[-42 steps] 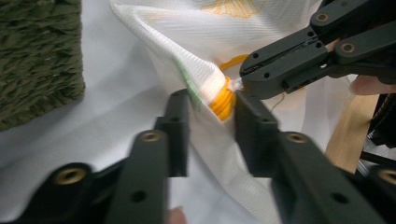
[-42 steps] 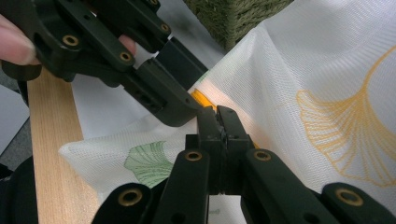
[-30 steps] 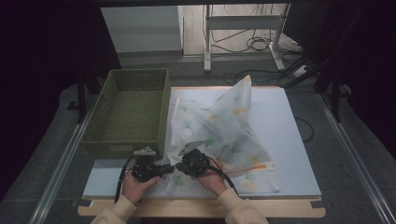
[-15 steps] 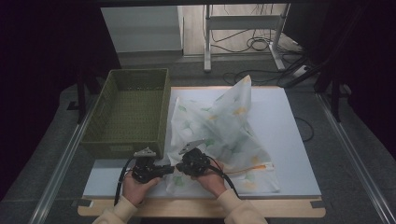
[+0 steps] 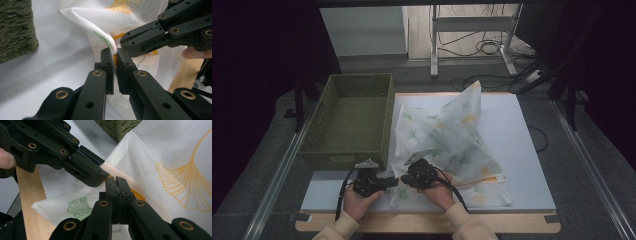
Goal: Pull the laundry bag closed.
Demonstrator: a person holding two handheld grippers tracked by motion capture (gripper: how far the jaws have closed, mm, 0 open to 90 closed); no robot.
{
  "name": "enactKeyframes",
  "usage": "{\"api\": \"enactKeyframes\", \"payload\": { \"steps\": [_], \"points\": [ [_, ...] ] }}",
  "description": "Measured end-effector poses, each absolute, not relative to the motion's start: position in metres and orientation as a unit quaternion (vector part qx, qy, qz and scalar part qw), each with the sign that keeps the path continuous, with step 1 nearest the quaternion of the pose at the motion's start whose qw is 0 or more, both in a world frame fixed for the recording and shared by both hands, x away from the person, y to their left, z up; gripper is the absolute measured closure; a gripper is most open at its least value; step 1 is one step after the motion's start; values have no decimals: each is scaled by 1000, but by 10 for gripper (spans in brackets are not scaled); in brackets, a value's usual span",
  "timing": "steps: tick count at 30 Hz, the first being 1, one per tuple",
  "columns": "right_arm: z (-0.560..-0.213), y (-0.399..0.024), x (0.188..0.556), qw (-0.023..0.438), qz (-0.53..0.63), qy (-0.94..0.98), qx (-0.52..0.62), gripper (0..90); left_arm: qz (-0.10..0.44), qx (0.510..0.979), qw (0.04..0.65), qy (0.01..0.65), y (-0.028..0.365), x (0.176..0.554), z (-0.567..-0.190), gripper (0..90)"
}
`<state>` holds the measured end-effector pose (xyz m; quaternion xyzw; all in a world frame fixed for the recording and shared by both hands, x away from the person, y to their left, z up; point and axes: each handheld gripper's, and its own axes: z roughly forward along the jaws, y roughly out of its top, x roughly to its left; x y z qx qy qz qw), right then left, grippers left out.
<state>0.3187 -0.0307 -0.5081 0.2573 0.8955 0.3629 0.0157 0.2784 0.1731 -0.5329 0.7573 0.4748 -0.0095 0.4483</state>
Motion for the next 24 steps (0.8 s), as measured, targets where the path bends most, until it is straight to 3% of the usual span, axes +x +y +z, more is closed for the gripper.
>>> {"api": "enactKeyframes", "payload": {
  "steps": [18, 24],
  "points": [
    [-502, -27, 326, 6, 341, 910, 235, 899, 30, 769, 434, 468, 167, 274, -532, 854],
    [-502, -25, 323, 23, 335, 912, 234, 900, 4, 753, 450, 480, 172, 276, -533, 855]
  ]
}}
